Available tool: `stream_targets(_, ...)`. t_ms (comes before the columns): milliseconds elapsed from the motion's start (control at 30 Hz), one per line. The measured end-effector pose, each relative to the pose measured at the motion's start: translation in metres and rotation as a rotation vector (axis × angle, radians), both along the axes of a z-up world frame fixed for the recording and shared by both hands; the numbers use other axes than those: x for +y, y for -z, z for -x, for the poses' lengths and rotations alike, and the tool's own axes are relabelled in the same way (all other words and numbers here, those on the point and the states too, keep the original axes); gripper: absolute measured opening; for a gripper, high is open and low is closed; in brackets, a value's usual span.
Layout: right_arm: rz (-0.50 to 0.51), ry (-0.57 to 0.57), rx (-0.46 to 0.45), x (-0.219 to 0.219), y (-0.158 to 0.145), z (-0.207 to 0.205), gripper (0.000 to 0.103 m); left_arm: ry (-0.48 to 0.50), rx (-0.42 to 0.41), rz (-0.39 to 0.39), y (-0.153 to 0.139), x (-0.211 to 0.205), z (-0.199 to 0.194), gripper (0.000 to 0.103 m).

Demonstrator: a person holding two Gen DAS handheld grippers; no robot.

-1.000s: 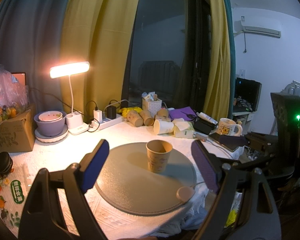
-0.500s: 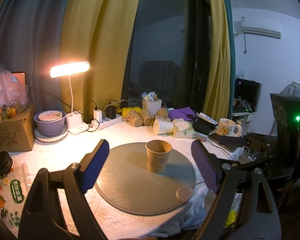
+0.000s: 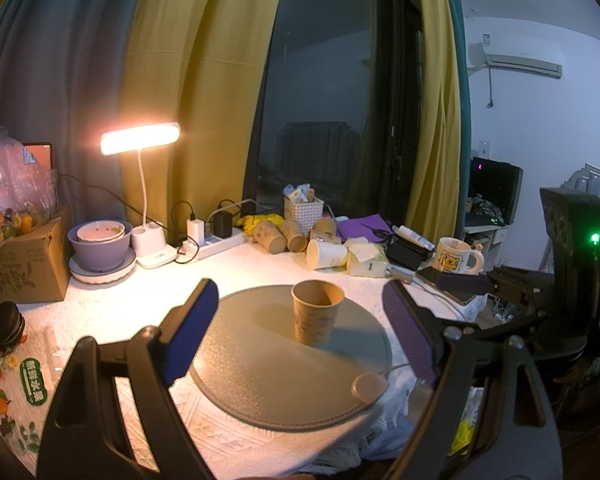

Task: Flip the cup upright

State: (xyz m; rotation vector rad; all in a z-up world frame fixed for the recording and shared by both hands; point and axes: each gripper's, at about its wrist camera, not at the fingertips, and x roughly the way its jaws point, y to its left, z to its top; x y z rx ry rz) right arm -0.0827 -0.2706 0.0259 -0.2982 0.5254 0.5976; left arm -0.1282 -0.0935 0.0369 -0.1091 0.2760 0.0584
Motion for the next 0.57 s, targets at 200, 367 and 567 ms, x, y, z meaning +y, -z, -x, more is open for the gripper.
stream_targets(200, 0.000, -0.001, 0.000, -0.0002, -0.0002, -0.0003, 0.078, -0.001, -0.001, 0.000, -0.0001, -0.0002, 0.0000, 0.085)
stream_targets(367, 0.000, -0.001, 0.000, -0.0001, -0.0003, -0.0002, 0.078, -0.001, -0.001, 0.001, -0.0001, -0.0003, -0.0001, 0.085)
stream_targets(567, 0.001, -0.004, 0.002, -0.0001, 0.0006, 0.0006, 0.078, 0.004, -0.004, 0.002, -0.0008, -0.0038, 0.0017, 0.085)
